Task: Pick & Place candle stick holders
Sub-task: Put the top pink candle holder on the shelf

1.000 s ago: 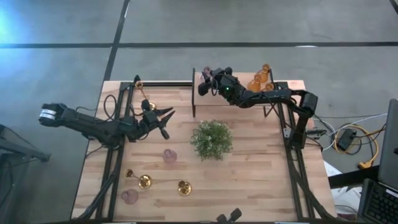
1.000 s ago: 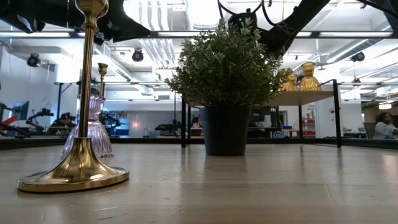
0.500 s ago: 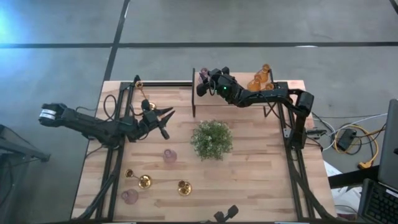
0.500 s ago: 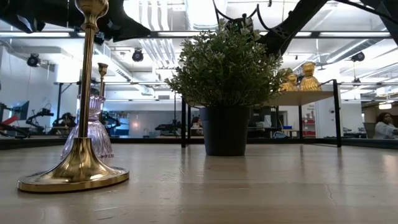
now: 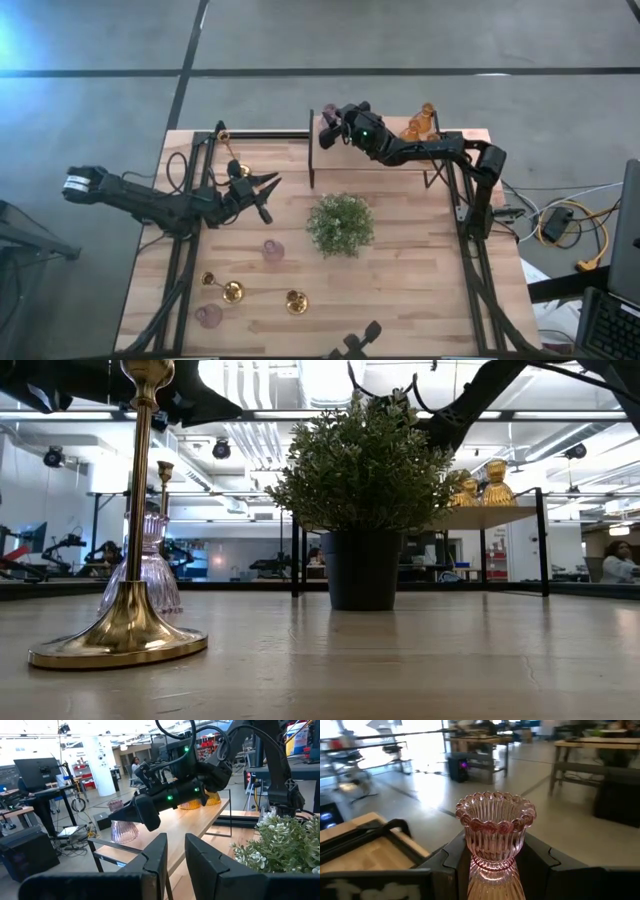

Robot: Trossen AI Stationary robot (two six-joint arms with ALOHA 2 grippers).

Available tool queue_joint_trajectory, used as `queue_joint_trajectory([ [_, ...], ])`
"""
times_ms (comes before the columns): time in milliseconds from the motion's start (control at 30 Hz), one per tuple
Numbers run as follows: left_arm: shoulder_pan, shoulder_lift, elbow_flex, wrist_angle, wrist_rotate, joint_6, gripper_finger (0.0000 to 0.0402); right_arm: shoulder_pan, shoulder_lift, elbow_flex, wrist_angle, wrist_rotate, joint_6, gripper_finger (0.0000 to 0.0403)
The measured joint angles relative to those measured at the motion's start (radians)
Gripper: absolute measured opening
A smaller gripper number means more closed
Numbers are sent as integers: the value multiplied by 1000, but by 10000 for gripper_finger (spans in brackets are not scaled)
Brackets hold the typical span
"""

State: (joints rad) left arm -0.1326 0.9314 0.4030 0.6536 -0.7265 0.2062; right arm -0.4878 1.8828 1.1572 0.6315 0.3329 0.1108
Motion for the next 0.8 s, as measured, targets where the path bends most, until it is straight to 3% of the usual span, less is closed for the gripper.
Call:
queue_joint_trajectory([
  [100,0,0,0,1,0,4,71,-1,0,13,-3,-43,-14,117],
  [233,0,0,0,1,0,3,71,-1,0,44,-57,33,-13,117],
  [667,0,0,0,1,0,6,71,-3,9,79,-97,8,-38,117],
  [800,0,0,0,1,0,6,71,-5,9,77,-99,-53,-39,117],
])
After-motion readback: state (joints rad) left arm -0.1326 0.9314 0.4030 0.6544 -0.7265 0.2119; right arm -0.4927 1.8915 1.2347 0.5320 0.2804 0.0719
